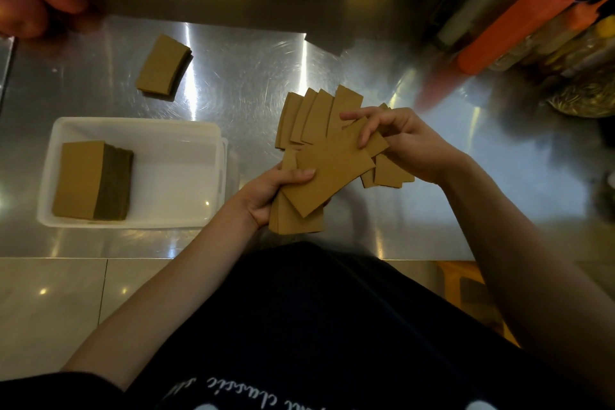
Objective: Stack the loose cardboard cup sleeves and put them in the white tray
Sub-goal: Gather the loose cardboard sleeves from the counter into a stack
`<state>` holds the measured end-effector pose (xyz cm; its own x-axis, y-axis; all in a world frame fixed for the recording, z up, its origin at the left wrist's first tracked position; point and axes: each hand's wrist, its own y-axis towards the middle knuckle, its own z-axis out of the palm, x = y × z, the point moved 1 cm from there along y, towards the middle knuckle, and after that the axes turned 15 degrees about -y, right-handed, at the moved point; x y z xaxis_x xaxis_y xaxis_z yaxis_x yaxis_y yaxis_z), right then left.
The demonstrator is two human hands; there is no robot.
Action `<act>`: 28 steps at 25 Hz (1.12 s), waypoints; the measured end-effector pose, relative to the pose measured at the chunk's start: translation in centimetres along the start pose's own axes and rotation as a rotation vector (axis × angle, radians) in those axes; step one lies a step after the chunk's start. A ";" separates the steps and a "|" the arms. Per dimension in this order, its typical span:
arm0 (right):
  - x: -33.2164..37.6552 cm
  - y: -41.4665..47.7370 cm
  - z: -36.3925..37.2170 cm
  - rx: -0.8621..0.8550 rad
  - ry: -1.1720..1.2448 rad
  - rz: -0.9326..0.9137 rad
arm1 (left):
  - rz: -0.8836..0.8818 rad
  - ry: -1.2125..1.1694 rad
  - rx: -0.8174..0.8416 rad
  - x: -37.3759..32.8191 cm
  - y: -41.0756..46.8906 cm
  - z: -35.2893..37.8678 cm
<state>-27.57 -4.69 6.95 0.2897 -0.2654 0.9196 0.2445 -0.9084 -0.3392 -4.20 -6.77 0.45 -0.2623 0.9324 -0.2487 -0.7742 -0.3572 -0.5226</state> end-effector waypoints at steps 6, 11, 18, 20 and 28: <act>-1.5 -0.3 -0.4 -0.218 0.137 0.027 | 0.038 -0.094 -0.063 -0.3 -0.1 -0.8; -3.3 -0.8 -1.3 -0.419 0.237 0.040 | 0.155 -0.127 -0.245 -0.6 0.1 -1.1; -4.0 -0.9 -0.8 -0.446 0.196 0.052 | 0.369 -0.057 -0.202 -0.9 0.8 -1.2; -3.8 -0.8 -1.0 -0.409 0.195 0.071 | 0.377 -0.067 -0.218 -0.8 0.7 -0.9; -2.4 0.3 0.7 -0.228 0.088 0.283 | 0.388 -0.030 -0.258 -0.5 0.7 -0.4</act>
<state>-27.54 -4.06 4.55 0.2337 -0.5339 0.8126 -0.0491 -0.8412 -0.5385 -4.36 -7.54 -0.17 -0.5237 0.7271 -0.4440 -0.4481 -0.6783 -0.5823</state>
